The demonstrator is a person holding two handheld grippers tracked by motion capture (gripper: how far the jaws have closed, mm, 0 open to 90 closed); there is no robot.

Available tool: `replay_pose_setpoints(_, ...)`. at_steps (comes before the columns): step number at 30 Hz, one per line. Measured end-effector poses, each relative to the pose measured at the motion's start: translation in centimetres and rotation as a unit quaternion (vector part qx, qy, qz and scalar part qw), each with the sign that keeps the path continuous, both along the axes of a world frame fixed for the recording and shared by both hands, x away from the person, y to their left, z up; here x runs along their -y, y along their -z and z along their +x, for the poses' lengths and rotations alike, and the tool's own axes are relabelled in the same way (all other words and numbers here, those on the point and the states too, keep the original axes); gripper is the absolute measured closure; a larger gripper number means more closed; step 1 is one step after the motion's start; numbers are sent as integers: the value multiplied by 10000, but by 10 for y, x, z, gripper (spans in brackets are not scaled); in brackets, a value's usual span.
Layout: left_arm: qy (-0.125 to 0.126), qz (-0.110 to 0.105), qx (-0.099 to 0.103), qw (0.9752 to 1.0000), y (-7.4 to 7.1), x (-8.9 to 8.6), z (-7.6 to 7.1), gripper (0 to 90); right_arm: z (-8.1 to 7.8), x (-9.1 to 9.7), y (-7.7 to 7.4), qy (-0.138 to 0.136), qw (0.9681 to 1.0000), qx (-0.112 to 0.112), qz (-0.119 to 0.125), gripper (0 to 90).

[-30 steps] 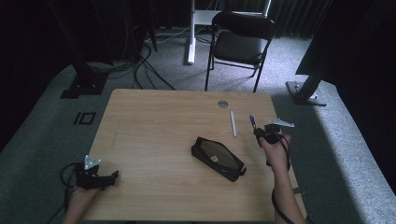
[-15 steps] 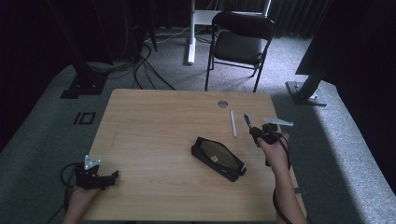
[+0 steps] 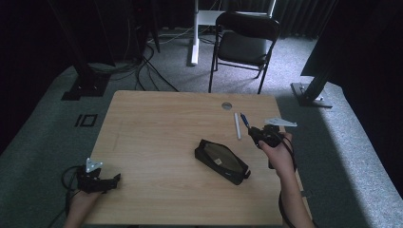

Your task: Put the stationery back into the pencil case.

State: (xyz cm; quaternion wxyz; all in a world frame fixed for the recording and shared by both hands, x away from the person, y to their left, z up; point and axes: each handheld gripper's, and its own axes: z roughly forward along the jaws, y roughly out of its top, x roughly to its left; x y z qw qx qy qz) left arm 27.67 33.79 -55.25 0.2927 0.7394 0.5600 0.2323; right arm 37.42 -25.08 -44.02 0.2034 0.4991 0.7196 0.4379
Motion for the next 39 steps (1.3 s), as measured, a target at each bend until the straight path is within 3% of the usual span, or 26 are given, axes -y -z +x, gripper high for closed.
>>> replay_pose_setpoints(9, 0, -1, -1, 10000, 0, 0, 0, 3, -8, -14, -10, -442, 9990, 41, -108, 794)
replay_pose_setpoints(18, -4, -5, 4, 10000, 0, 0, 0, 3, -19, -26, -20, -833, 9964, 157, -4, 794)
replay_pose_setpoints(25, -2, -2, 7, 10000, 0, 0, 0, 3, -25, -32, -24, -976, 9950, 236, -5, 794)
replay_pose_setpoints(34, -5, -6, 4, 10000, 0, 0, 0, 3, -31, -41, -22, -1336, 9909, 162, 16, 794)
replay_pose_setpoints(39, -5, -6, 4, 10000, 0, 0, 0, 3, -34, -48, -18, -1604, 9870, 64, -81, 794)
